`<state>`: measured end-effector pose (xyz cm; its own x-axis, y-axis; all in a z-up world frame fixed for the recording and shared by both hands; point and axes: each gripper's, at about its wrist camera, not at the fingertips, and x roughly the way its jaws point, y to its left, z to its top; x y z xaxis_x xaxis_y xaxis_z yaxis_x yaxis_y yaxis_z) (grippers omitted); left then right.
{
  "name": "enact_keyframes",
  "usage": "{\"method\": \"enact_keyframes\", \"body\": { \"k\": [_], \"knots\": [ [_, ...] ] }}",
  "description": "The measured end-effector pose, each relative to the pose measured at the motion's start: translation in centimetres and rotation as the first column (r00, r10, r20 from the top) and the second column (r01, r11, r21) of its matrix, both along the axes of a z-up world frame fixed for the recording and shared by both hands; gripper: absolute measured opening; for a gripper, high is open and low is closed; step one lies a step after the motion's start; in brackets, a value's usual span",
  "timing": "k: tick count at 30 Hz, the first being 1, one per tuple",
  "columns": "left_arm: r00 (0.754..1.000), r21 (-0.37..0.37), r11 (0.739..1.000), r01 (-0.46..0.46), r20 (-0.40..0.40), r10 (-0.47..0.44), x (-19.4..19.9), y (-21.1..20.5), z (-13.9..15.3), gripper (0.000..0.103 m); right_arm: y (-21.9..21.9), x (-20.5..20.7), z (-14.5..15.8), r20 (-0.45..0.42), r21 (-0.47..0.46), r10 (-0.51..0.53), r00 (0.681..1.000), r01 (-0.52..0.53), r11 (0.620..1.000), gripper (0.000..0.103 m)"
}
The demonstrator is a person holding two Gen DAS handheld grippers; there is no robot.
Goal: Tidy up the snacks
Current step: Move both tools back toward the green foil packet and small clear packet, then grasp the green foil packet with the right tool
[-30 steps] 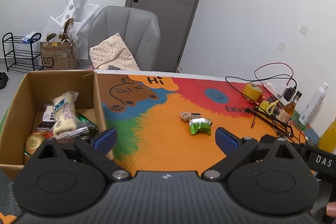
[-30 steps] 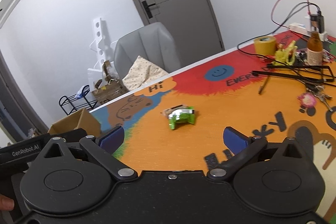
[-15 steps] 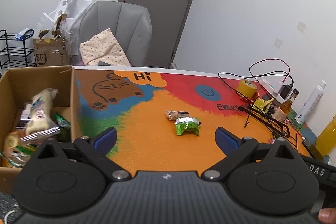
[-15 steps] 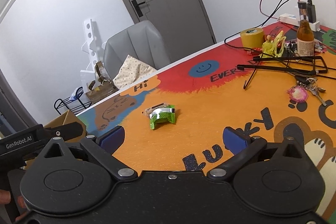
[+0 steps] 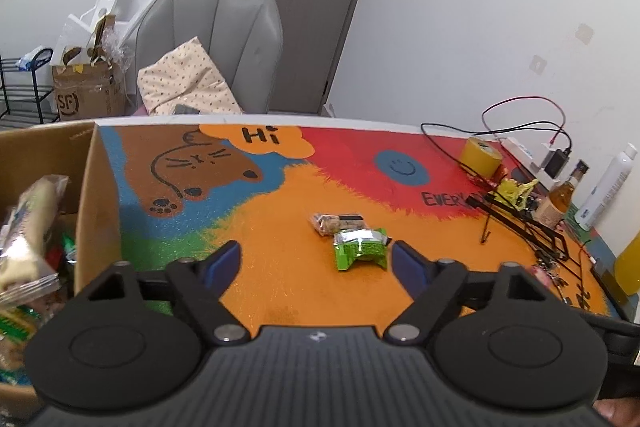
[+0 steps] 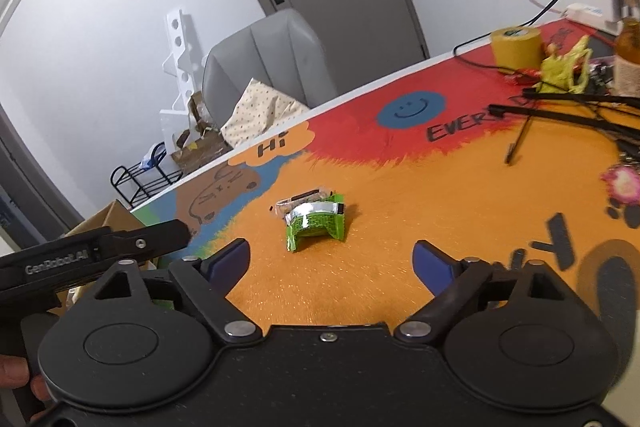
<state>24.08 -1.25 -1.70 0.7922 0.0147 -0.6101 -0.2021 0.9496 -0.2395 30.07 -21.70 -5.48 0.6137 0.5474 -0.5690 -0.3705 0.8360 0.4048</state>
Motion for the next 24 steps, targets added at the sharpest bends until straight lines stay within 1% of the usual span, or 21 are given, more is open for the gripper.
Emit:
{"method": "enact_keyframes", "body": {
  "k": [2,5,9,11,16,19,20,22,23,24],
  "knots": [
    [1.000,-0.015,1.000,-0.003,-0.018,0.003,0.8,0.4,-0.5,0.066,0.5,0.7,-0.4,-0.011,-0.005,0.012,1.000,-0.012,1.000,0.086],
    [0.999,-0.026,1.000,-0.012,-0.032,0.011,1.9,1.0,-1.2,0.062,1.5,1.9,-1.0,-0.028,-0.011,0.026,0.999,-0.026,1.000,0.085],
    [0.999,-0.043,0.999,-0.018,-0.049,0.015,3.4,1.6,-1.9,0.058,2.8,3.3,-1.6,-0.049,-0.017,0.041,0.998,-0.042,0.999,0.081],
    [0.998,-0.049,0.998,-0.030,-0.057,0.027,4.0,1.9,-2.1,0.054,3.4,4.0,-1.7,-0.054,-0.026,0.045,0.998,-0.046,0.999,0.080],
    [0.997,-0.076,0.996,-0.045,-0.065,0.040,5.2,2.8,-2.4,0.054,5.1,5.1,-2.5,-0.075,-0.048,0.075,0.994,-0.079,0.996,0.077],
    [0.997,-0.078,0.996,-0.047,-0.067,0.042,5.9,3.1,-2.3,0.054,6.1,5.7,-2.8,-0.080,-0.059,0.079,0.994,-0.084,0.995,0.075],
    [0.997,-0.078,0.996,-0.047,-0.071,0.041,6.2,3.1,-2.3,0.054,6.3,5.9,-3.0,-0.084,-0.062,0.079,0.993,-0.084,0.995,0.071],
    [0.996,-0.084,0.996,-0.040,-0.083,0.033,6.8,3.1,-2.4,0.054,6.5,6.2,-3.1,-0.070,-0.085,0.071,0.995,-0.076,0.993,0.056],
    [0.996,-0.087,0.996,-0.036,-0.088,0.028,7.1,3.1,-2.5,0.054,6.6,6.3,-3.1,-0.066,-0.099,0.075,0.995,-0.081,0.992,0.044],
    [0.996,-0.087,0.996,-0.034,-0.090,0.026,7.3,3.1,-2.5,0.054,6.4,6.5,-3.1,-0.071,-0.098,0.082,0.994,-0.089,0.991,0.040]
  ]
}}
